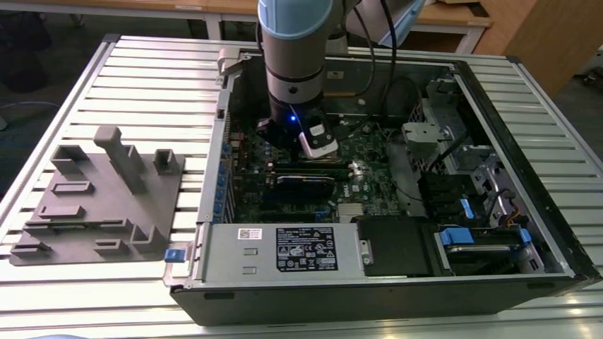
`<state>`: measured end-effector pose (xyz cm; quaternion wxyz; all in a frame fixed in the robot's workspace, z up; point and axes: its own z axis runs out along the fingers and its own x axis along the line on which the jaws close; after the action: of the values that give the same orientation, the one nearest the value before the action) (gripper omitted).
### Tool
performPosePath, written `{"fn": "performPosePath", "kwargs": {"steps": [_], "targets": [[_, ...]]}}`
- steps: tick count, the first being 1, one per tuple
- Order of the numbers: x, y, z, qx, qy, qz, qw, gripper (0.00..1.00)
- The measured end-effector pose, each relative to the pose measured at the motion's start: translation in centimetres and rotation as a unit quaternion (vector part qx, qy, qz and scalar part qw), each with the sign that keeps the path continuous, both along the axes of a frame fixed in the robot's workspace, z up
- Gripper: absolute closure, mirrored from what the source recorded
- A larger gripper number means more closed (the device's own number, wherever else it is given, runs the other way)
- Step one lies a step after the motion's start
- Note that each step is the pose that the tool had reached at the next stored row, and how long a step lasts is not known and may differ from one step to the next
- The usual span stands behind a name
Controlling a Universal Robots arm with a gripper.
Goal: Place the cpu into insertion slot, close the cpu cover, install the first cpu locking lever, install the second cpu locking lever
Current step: 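Install the second cpu locking lever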
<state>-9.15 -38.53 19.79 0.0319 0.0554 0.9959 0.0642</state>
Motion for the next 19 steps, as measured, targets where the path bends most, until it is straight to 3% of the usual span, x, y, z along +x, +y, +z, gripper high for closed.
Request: {"fn": "performPosePath", "kwargs": {"steps": [4,7,19], "targets": [[-0.01,-0.02,0.10,-0.0002,0.0001,0.000,1.00000,0.89],[0.00,-0.01,0.57,0.0000,0.0000,0.000,1.00000,0.89],[0.02,-0.01,3.76,-0.0001,0.0001,0.000,1.00000,0.89]]}}
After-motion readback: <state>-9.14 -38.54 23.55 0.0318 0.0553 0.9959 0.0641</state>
